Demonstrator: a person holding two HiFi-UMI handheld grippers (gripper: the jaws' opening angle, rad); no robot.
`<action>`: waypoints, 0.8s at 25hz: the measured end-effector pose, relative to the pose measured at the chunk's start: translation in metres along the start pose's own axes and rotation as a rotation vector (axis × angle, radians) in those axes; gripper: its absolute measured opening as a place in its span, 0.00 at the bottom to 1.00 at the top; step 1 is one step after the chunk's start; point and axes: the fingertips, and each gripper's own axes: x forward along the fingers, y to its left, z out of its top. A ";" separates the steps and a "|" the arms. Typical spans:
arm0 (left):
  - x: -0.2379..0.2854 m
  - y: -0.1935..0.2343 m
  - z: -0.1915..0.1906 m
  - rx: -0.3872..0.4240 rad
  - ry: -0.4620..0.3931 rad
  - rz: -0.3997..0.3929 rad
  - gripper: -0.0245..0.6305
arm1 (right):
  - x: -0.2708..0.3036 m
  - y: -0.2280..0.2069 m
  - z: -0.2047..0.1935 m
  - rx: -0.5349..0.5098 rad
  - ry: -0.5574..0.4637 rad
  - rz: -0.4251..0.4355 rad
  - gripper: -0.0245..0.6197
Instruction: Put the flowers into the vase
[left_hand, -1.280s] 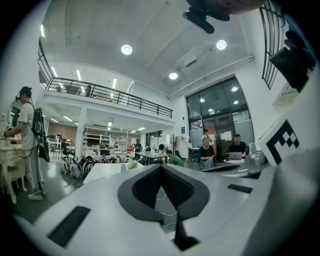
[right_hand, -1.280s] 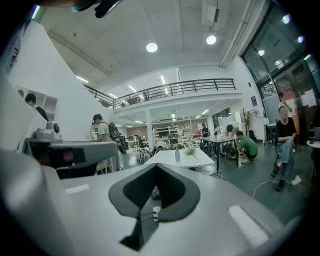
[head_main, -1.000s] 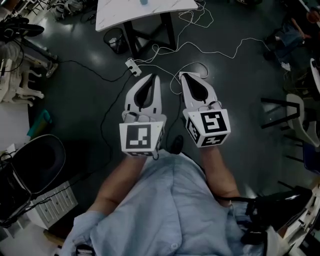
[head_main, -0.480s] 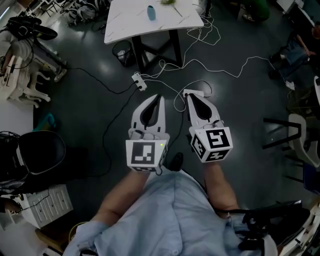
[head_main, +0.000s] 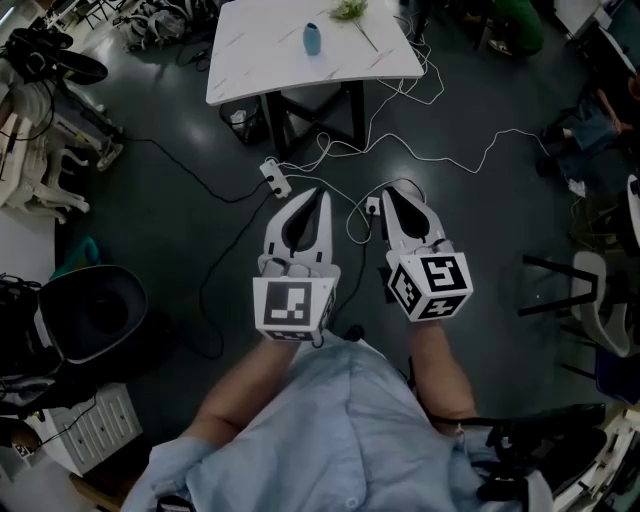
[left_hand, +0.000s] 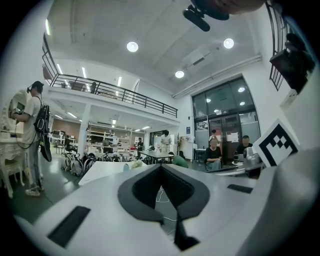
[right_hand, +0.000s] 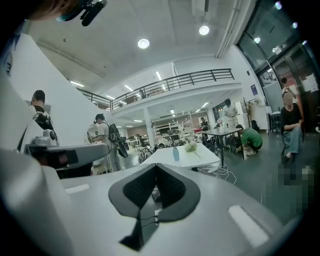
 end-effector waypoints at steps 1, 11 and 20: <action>0.011 0.010 0.004 -0.001 -0.004 -0.004 0.04 | 0.015 0.000 0.005 -0.002 0.000 -0.001 0.04; 0.086 0.109 0.028 -0.022 -0.029 -0.017 0.04 | 0.128 -0.002 0.054 -0.041 -0.024 -0.057 0.04; 0.137 0.134 0.017 -0.051 -0.008 -0.066 0.04 | 0.178 -0.031 0.077 -0.059 -0.033 -0.118 0.04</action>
